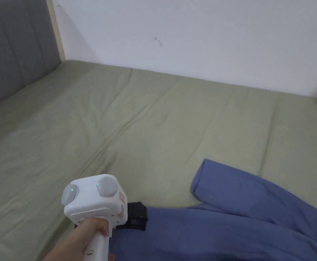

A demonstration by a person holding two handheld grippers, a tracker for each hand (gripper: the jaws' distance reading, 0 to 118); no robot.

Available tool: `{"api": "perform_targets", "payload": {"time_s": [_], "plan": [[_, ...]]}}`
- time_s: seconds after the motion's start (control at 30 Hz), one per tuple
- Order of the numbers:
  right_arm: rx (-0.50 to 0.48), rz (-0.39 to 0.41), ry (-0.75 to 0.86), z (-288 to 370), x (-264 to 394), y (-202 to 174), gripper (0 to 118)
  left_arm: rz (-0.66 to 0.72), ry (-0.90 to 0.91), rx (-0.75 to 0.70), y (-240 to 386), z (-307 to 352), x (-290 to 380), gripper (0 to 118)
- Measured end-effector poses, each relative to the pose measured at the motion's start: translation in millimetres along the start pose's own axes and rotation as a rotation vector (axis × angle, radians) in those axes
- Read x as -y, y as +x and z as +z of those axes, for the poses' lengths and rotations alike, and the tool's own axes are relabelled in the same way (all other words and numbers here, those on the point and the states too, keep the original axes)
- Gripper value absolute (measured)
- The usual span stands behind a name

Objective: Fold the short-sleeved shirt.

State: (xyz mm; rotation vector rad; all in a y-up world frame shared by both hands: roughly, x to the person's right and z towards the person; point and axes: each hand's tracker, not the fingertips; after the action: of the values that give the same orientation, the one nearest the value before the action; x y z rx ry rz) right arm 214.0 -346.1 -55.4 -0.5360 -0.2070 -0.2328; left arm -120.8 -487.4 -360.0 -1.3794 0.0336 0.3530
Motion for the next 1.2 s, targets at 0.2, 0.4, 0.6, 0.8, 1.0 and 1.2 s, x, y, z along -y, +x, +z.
{"api": "perform_targets", "payload": {"time_s": [0.2, 0.4, 0.6, 0.8, 1.0, 1.2], "plan": [[-0.009, 0.001, 0.002, -8.8, -2.0, 2.1, 0, -0.11, 0.079, -0.085, 14.9, 27.7, 10.3, 41], [-0.058, 0.022, -0.03, -48.9, -20.0, 9.3, 0, -0.054, 0.038, -0.027, 0.2, 27.5, 10.1, 6], [-0.142, 0.143, -0.251, -182.6, -103.2, 21.8, 0, -0.019, 0.003, -0.013, -0.1, 24.7, 10.0, 6], [-0.095, 0.054, -0.464, -330.7, -165.9, 34.4, 0, -0.092, 0.012, -0.048, 7.3, 18.0, 10.5, 6], [-0.089, 0.148, -0.559, -411.3, -174.7, 21.2, 0, -0.162, 0.001, -0.083, 12.4, 13.9, 6.3, 6], [-0.177, 0.218, -0.74, -458.6, -175.1, 16.0, 116, -0.144, 0.016, -0.047, 2.6, 13.8, 7.1, 6]]}}
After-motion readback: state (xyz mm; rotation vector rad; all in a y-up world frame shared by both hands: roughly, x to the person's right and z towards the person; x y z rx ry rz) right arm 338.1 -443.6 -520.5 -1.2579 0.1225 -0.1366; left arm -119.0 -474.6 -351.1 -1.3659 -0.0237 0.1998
